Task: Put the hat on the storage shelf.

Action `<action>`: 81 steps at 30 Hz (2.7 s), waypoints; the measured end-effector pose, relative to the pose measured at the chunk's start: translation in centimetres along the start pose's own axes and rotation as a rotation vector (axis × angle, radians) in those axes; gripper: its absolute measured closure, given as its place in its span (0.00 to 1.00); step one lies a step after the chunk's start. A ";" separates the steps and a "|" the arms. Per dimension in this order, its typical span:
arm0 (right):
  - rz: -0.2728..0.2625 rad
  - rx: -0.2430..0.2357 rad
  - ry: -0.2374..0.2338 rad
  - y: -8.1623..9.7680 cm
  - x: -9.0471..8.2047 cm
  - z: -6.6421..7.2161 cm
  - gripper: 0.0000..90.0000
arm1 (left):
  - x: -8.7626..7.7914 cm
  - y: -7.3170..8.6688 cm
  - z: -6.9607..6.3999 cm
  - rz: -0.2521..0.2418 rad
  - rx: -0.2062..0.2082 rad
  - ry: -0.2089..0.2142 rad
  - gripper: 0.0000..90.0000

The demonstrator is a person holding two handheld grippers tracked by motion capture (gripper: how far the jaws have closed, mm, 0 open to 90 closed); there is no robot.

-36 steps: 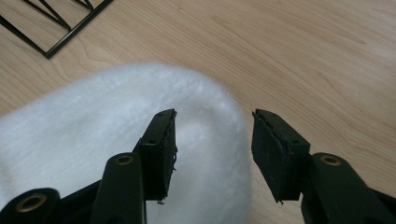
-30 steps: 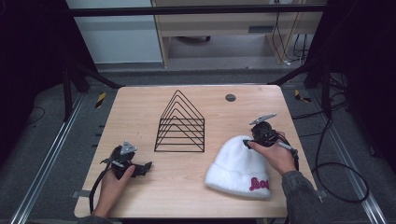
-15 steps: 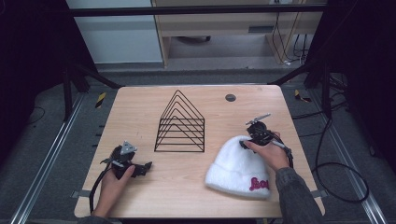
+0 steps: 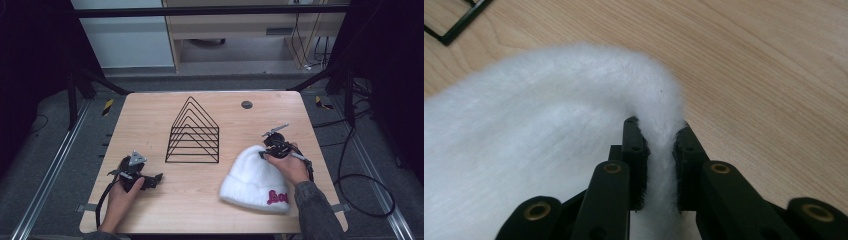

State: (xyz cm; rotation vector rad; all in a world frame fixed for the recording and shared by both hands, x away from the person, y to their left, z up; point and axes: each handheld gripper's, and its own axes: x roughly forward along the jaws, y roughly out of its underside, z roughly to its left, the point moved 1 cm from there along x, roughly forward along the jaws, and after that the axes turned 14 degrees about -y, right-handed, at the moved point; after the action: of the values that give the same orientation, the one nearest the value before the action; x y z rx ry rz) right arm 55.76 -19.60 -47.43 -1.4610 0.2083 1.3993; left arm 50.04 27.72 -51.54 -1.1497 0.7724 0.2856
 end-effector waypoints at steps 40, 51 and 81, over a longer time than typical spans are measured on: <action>-0.487 -0.326 -0.080 -1.4 -16.2 11.0 0.92 | -3.8 -2.5 -1.2 -0.128 0.058 0.018 0.03; -0.565 -0.349 -0.010 -7.5 -19.6 11.2 0.92 | -8.4 -7.9 -3.4 -0.284 0.112 0.074 0.04; -0.704 -0.394 0.007 -17.2 -22.7 16.1 0.92 | -12.1 -18.6 -3.0 -0.334 0.146 0.160 0.10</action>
State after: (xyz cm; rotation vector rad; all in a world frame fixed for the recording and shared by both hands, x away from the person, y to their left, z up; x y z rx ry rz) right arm 51.36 -11.71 -15.97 -1.6329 -0.5625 0.8756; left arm 50.89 19.63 -30.74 -1.1510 0.7136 -0.1410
